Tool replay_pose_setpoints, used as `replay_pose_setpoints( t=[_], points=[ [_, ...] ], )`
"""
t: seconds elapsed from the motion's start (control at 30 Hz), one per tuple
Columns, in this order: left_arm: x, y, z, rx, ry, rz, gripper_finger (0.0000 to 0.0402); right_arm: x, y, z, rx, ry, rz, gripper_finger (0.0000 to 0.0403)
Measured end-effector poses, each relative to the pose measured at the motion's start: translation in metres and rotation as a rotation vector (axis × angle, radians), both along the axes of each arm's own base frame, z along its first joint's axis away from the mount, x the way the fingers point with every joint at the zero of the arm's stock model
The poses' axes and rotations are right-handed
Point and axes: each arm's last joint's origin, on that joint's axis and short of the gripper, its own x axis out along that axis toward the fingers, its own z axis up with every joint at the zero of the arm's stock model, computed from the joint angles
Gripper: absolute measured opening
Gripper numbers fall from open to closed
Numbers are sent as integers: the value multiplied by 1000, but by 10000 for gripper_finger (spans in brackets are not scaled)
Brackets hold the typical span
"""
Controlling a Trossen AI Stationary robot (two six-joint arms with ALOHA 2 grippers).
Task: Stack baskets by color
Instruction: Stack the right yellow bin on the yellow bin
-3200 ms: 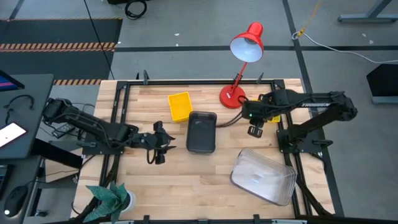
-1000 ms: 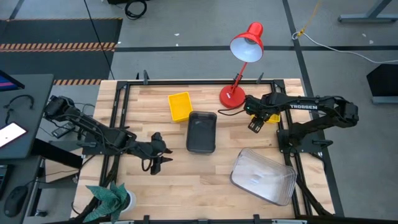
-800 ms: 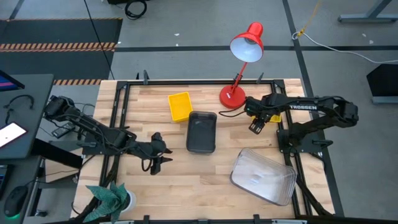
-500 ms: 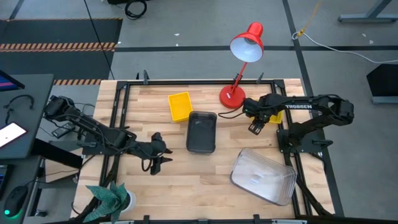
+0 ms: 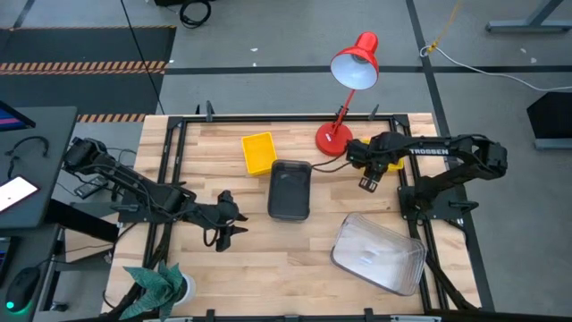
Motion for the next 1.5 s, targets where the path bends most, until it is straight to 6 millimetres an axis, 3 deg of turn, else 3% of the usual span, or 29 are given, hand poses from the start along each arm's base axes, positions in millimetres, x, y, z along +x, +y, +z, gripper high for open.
replay_pose_setpoints(
  t=[0.37, 0.57, 0.87, 1.13, 1.37, 1.5],
  points=[
    [0, 0, 0, 0, -2, 0, 160, -4, 0, 1, -49, 71, 56, 241],
    [1, 0, 1, 12, -12, 5, 160, -1, -12, -4, -26, 52, 72, 259],
    [1, -1, 1, -10, -10, -6, 160, 8, -22, -27, 52, 116, 80, 218],
    [0, -1, 1, -8, -7, -6, 160, 13, -23, -42, 84, 181, 87, 121],
    [1, 0, 1, 34, -14, -18, 160, 13, -22, -38, 113, 140, 87, 16],
    [1, 1, 1, 82, -25, -16, 160, 11, -15, -20, 121, 100, 76, 12]
  ],
)
